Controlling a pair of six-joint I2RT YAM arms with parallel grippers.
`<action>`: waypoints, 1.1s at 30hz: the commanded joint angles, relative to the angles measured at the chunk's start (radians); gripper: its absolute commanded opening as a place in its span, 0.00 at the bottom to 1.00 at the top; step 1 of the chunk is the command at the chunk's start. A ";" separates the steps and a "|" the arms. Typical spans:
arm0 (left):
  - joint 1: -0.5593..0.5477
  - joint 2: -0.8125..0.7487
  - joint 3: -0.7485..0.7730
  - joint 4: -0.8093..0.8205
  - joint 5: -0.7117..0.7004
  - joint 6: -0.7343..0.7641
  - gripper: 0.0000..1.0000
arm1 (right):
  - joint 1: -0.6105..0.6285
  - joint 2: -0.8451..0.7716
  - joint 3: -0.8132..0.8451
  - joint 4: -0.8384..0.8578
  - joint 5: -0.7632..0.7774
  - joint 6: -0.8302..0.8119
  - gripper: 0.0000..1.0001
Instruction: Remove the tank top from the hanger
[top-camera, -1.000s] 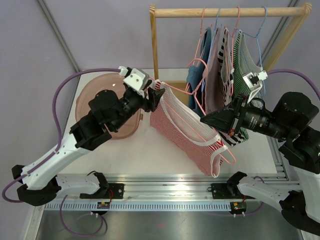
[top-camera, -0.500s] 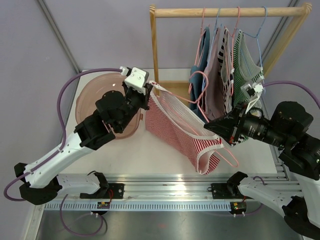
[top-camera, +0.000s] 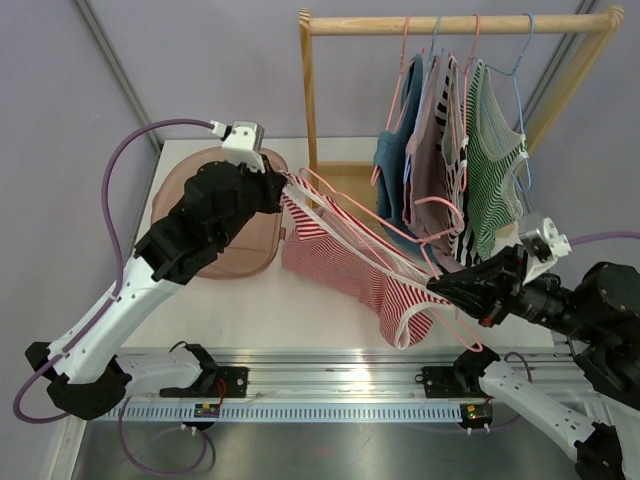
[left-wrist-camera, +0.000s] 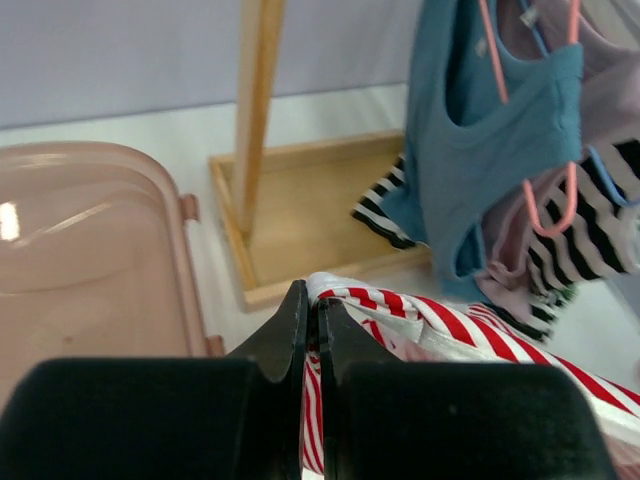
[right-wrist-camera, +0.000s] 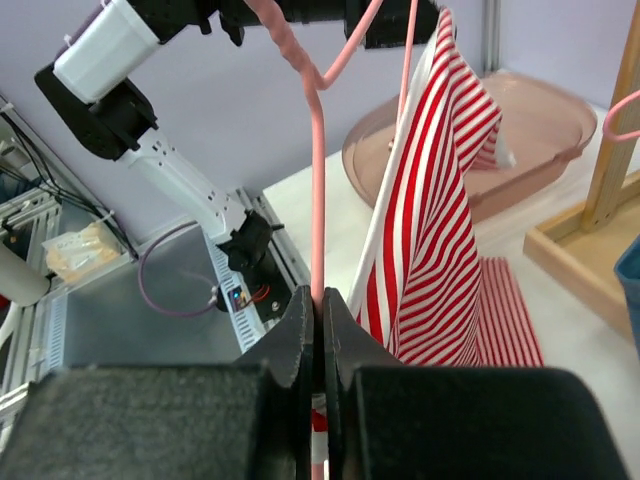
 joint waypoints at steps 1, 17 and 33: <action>0.065 -0.008 0.024 -0.024 0.062 -0.082 0.00 | 0.008 -0.089 -0.027 0.124 -0.007 -0.012 0.00; -0.115 -0.263 -0.413 0.245 0.532 -0.107 0.00 | 0.006 0.044 -0.455 1.318 0.311 0.246 0.00; -0.128 -0.258 -0.467 -0.012 0.176 -0.153 0.12 | 0.008 0.271 0.004 0.386 0.590 0.229 0.00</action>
